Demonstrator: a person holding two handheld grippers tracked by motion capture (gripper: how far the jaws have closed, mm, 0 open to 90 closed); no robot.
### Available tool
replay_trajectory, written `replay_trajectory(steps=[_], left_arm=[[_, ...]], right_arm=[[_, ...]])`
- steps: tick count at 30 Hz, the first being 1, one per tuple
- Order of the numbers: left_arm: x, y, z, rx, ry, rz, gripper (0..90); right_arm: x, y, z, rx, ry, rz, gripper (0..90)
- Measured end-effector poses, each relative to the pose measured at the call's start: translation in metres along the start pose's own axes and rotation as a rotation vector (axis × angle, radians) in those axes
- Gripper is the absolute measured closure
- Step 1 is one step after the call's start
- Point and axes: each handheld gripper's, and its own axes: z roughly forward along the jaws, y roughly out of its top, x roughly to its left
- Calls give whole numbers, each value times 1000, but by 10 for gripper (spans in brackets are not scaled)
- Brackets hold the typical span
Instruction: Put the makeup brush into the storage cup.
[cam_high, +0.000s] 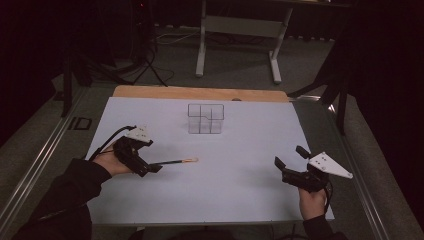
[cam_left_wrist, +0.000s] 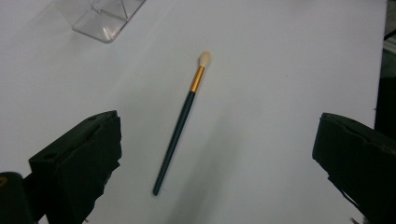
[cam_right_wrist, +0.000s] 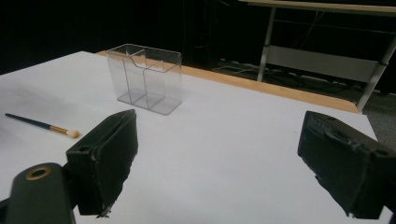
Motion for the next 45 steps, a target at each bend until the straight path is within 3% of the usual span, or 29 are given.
replay_trajectory(steps=[12, 16, 24, 38, 45], left_arm=[[2, 24, 23, 110, -22, 101, 45], [3, 28, 31, 136, -39, 119, 89], [5, 34, 47, 238, -58, 160, 113], [10, 41, 63, 281, -77, 185, 181], [8, 44, 76, 316, -51, 215, 237]], right_arm=[[0, -1, 1, 4, 3, 3, 121], [0, -1, 1, 6, -5, 1, 121], [0, 0, 1, 0, -2, 3, 121], [1, 0, 2, 2, 3, 2, 121], [1, 0, 3, 3, 3, 1, 121]])
